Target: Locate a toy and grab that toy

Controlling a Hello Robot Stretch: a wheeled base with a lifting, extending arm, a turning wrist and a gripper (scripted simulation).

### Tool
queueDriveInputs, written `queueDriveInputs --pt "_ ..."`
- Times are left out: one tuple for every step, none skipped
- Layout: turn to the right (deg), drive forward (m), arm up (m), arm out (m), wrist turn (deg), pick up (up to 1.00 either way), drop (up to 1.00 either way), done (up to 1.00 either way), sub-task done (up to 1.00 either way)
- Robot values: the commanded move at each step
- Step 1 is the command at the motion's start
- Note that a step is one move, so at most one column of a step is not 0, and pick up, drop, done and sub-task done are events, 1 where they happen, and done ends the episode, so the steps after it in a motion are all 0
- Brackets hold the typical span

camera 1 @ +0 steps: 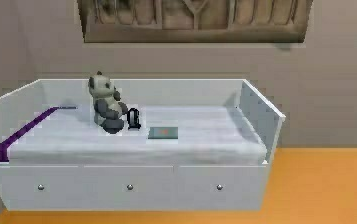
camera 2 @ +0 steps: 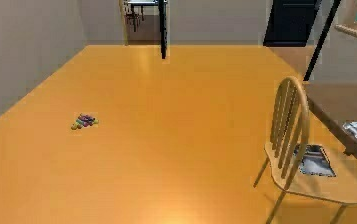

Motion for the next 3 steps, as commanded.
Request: queueDriveInputs --pt "-9.0 0.00 0.00 0.00 0.0 0.00 0.00 0.00 0.00" --pt "0.0 0.70 0.00 0.00 0.0 0.00 0.00 0.00 0.00" --pt "-45.0 0.00 0.00 0.00 0.0 0.00 0.00 0.00 0.00"
